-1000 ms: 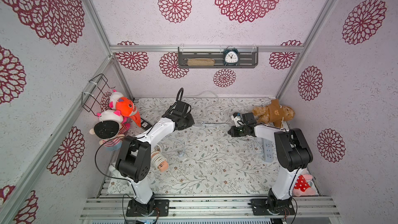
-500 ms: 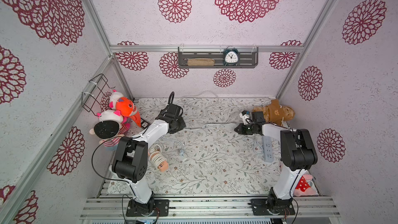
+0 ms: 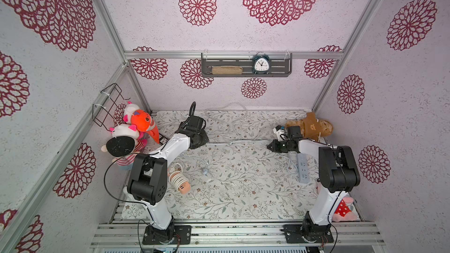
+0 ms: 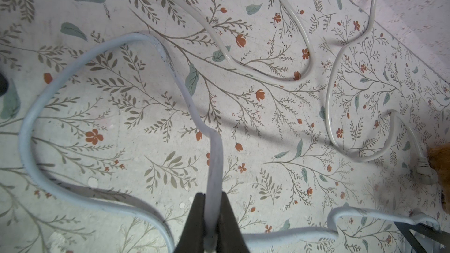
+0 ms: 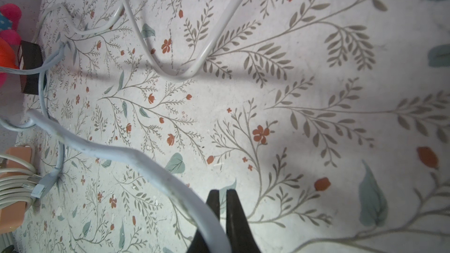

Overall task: Unwrap the cord wrapped around the power strip
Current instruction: Unwrap the power cord at the center of the board.

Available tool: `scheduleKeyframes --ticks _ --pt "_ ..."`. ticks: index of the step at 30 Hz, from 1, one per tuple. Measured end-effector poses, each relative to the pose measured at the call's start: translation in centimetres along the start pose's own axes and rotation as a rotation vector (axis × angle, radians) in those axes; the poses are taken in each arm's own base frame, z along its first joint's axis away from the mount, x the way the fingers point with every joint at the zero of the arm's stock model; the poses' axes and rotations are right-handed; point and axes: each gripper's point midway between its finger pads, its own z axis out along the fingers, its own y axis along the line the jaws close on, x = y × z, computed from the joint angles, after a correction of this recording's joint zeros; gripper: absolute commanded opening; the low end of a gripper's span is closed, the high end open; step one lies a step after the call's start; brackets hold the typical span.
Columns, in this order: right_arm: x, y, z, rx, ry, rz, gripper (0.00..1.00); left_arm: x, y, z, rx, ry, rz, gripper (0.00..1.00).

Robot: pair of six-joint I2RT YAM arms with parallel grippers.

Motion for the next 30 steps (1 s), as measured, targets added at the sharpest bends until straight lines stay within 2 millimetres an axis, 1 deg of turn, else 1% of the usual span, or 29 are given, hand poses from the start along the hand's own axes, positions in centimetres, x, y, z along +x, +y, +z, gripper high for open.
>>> scheduleKeyframes --ticks 4,5,6,8,10,12,16,19,22,27,29,30 --pt "-0.1 -0.9 0.0 0.053 -0.006 0.001 0.00 -0.1 -1.2 1.3 0.001 0.009 0.016 0.00" --pt "-0.2 -1.2 -0.1 0.072 -0.007 0.002 0.02 0.0 -1.6 1.6 0.001 0.011 0.022 0.00" --pt "-0.3 -1.6 -0.1 0.093 -0.007 0.000 0.05 0.1 -2.0 2.0 0.001 0.015 0.029 0.00" --pt "-0.7 -2.2 -0.2 0.132 -0.012 -0.004 0.11 0.4 -2.6 2.6 0.000 0.019 0.038 0.07" --pt "-1.3 -2.9 -0.3 0.174 -0.022 -0.010 0.22 0.7 -3.1 3.2 -0.006 0.024 0.047 0.11" --pt "-1.5 -3.5 -0.4 0.210 -0.027 -0.008 0.29 0.7 -3.2 3.9 -0.020 0.023 0.052 0.17" --pt "-1.5 -4.4 -0.7 0.266 -0.024 -0.004 0.42 1.2 -1.7 5.3 -0.081 0.040 0.056 0.31" --pt "-1.7 -4.6 -0.9 0.287 -0.021 -0.001 0.45 1.4 -1.1 5.9 -0.104 0.047 0.057 0.42" --pt "-2.0 -4.7 -1.1 0.299 -0.025 -0.003 0.50 1.4 -1.0 5.9 -0.110 0.045 0.063 0.53" --pt "-2.0 -4.6 -1.2 0.304 -0.017 -0.001 0.58 1.3 -0.9 5.9 -0.113 0.038 0.068 0.66" --pt "-2.0 -4.4 -1.2 0.302 -0.009 -0.001 0.65 1.3 -0.9 5.7 -0.112 0.037 0.072 0.71" --pt "-2.0 -4.2 -1.3 0.302 -0.006 -0.004 0.65 1.2 -1.0 5.4 -0.108 0.032 0.075 0.73"
